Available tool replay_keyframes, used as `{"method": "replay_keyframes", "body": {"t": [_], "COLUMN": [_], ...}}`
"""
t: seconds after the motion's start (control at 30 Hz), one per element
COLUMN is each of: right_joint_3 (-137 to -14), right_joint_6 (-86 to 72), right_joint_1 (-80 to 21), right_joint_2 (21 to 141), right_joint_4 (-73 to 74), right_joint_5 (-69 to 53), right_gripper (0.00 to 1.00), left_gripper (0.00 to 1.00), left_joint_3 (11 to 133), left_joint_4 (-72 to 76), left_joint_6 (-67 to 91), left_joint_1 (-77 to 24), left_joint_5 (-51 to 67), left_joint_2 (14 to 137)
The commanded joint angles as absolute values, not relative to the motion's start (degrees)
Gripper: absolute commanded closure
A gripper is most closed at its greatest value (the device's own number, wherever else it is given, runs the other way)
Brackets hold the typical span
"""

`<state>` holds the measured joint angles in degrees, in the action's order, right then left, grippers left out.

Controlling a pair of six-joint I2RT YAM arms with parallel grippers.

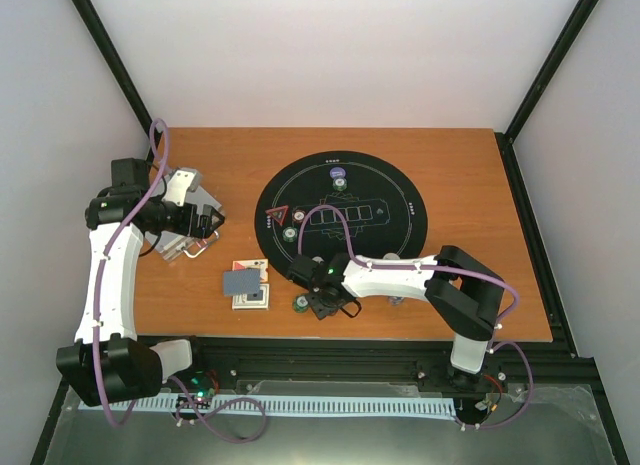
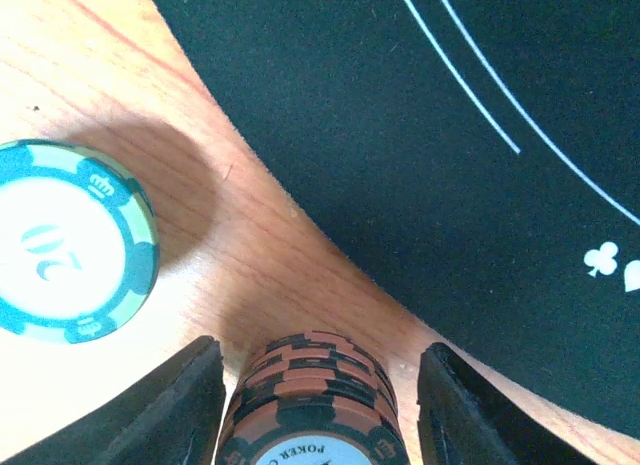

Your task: Distribute texas hold em gaming equipment

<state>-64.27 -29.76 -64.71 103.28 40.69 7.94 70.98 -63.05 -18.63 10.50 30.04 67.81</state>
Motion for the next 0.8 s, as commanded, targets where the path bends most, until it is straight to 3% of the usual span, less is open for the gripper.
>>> {"method": "replay_keyframes", "body": {"t": [0.0,0.4,0.77], "right_joint_3": [-63.8,-65.2,-68.5], "right_joint_6": [-30.5,-29.9,-29.0], "right_joint_1": [-65.3,-65.2,-65.3], "right_joint_2": [102.9,101.8,100.1], "right_joint_4": [39.8,41.8,45.8], "right_joint_5": [8.4,8.9,9.8], "right_gripper": [0.48,0.66,0.68], "left_gripper": [0.0,0.0,0.0], "left_joint_3": [71.7,71.3,70.6], "left_joint_4": [-63.6,-63.6,-63.5], "left_joint_6": [-18.8,-18.7,-19.2], "left_joint_1": [10.9,11.0,10.9], "left_joint_5": [30.5,30.8,31.2], "left_joint_2": [67.3,67.2,67.9]}}
